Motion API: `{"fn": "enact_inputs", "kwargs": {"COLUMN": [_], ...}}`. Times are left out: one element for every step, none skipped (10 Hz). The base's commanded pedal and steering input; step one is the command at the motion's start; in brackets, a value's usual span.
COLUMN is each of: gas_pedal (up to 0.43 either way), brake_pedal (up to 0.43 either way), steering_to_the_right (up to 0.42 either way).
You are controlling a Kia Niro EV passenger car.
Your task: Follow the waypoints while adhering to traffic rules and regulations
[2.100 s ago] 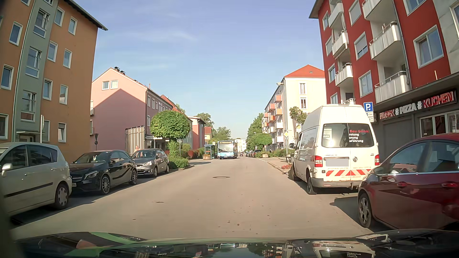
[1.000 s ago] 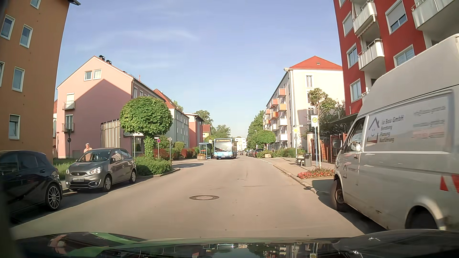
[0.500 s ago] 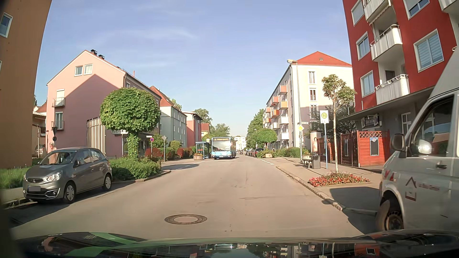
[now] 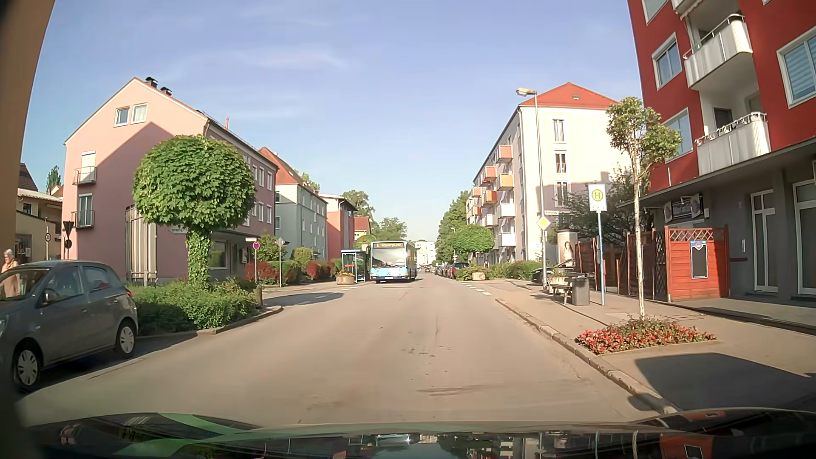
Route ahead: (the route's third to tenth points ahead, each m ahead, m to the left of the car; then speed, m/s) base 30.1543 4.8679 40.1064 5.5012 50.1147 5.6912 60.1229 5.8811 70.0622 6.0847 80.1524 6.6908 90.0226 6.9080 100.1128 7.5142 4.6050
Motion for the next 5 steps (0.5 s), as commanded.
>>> {"fn": "enact_inputs", "kwargs": {"gas_pedal": [0.02, 0.0, 0.0, 0.0, 0.0], "brake_pedal": [0.0, 0.0, 0.0, 0.0, 0.0], "steering_to_the_right": [0.005, 0.005, 0.006, 0.007, 0.007]}}
